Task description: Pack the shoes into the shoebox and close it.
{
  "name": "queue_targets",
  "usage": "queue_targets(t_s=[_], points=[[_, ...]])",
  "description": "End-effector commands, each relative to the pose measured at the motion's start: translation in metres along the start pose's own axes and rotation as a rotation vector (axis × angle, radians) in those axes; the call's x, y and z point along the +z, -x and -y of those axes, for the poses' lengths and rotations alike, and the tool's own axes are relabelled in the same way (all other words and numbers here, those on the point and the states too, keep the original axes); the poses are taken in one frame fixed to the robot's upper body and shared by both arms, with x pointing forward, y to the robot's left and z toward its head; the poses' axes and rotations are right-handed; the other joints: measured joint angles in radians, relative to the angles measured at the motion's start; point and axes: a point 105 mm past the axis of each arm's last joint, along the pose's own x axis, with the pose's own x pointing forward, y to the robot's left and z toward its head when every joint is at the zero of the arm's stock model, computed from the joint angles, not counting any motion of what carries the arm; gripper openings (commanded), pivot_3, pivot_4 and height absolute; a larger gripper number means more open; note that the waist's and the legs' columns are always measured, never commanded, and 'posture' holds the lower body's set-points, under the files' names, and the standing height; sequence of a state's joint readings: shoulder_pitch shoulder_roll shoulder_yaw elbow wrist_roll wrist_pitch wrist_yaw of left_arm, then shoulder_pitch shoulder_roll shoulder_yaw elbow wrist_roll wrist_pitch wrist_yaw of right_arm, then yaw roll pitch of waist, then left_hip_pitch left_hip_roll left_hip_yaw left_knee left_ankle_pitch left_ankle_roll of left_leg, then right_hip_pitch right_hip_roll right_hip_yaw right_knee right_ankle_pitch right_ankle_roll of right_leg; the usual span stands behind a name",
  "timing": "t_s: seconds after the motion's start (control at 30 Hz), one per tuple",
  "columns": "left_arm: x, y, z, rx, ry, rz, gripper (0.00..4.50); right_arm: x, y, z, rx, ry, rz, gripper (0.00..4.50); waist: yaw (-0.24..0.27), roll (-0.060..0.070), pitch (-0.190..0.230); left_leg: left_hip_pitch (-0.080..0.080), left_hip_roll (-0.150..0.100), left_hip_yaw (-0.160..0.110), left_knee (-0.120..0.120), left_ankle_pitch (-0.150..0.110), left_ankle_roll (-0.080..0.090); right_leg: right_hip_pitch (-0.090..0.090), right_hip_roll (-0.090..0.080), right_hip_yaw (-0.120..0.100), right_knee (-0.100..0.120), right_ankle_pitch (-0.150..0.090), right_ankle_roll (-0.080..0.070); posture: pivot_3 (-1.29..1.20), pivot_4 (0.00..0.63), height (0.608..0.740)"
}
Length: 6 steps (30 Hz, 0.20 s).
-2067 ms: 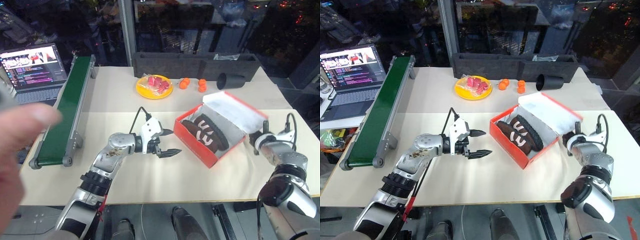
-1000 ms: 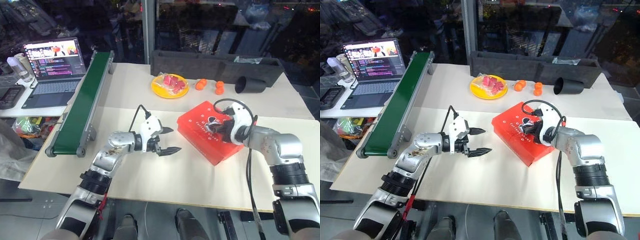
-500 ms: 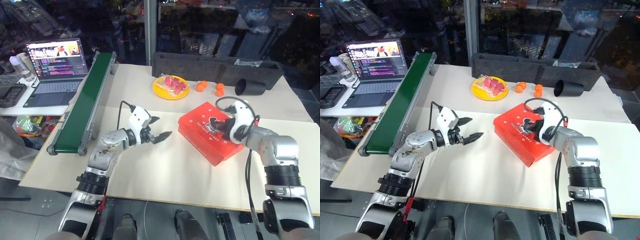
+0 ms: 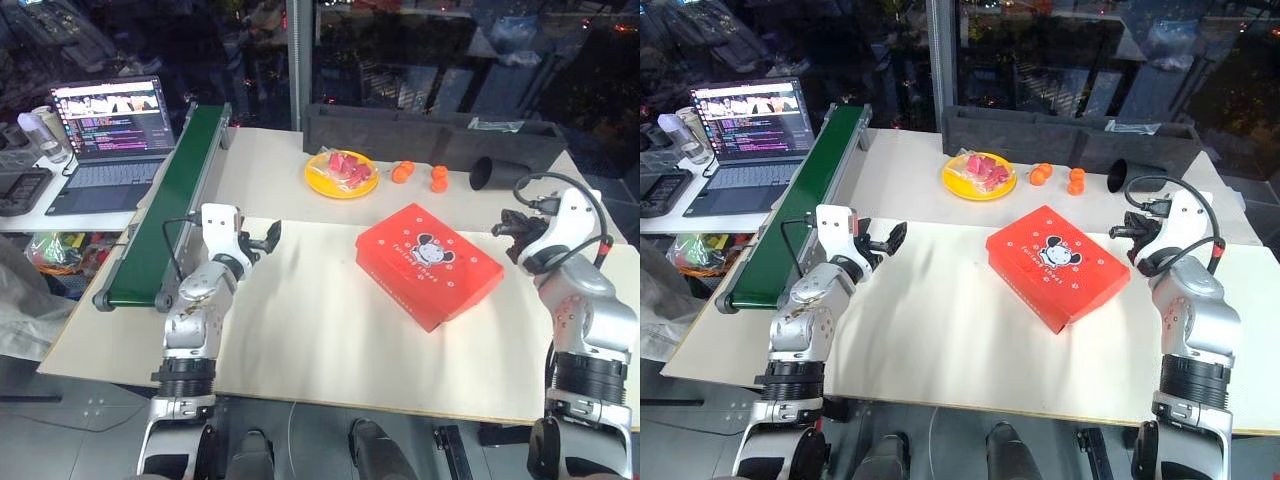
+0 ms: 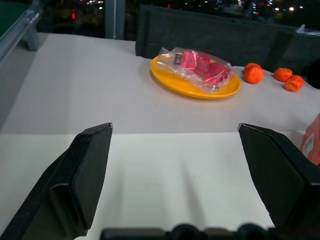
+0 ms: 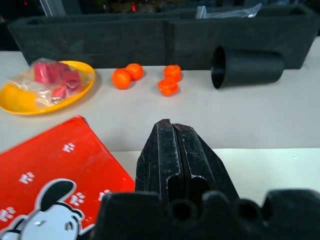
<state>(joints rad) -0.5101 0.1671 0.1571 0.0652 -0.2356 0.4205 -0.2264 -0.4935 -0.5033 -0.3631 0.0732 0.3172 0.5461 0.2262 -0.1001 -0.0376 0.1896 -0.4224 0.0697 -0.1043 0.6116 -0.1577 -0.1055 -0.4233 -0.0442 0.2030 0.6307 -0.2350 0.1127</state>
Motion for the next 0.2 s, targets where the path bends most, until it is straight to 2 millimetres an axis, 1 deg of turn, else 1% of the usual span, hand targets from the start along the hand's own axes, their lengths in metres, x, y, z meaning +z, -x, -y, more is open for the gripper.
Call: queue_targets(t_s=[0.03, 0.2], points=[[0.0114, 0.0029, -0.0064, 0.035, -0.025, 0.040, 4.31, 0.0158, 0.0055, 0.0066, -0.055, 0.069, 0.076, 0.01, 0.001, 0.000, 0.000, 0.000, 0.000, 0.000, 0.000, 0.000, 0.000, 0.000, 0.000, 0.000, 0.000, 0.000, 0.000, 0.00, 0.150, 0.707], [0.0129, 0.0029, -0.0082, 0.041, -0.035, 0.044, 4.31, 0.0125, 0.0113, 0.0128, -0.110, 0.096, 0.084, 0.01, 0.002, 0.000, 0.000, -0.001, 0.000, 0.000, 0.000, 0.001, -0.001, 0.000, 0.000, 0.000, -0.001, 0.000, 0.000, 0.00, 0.150, 0.707]])
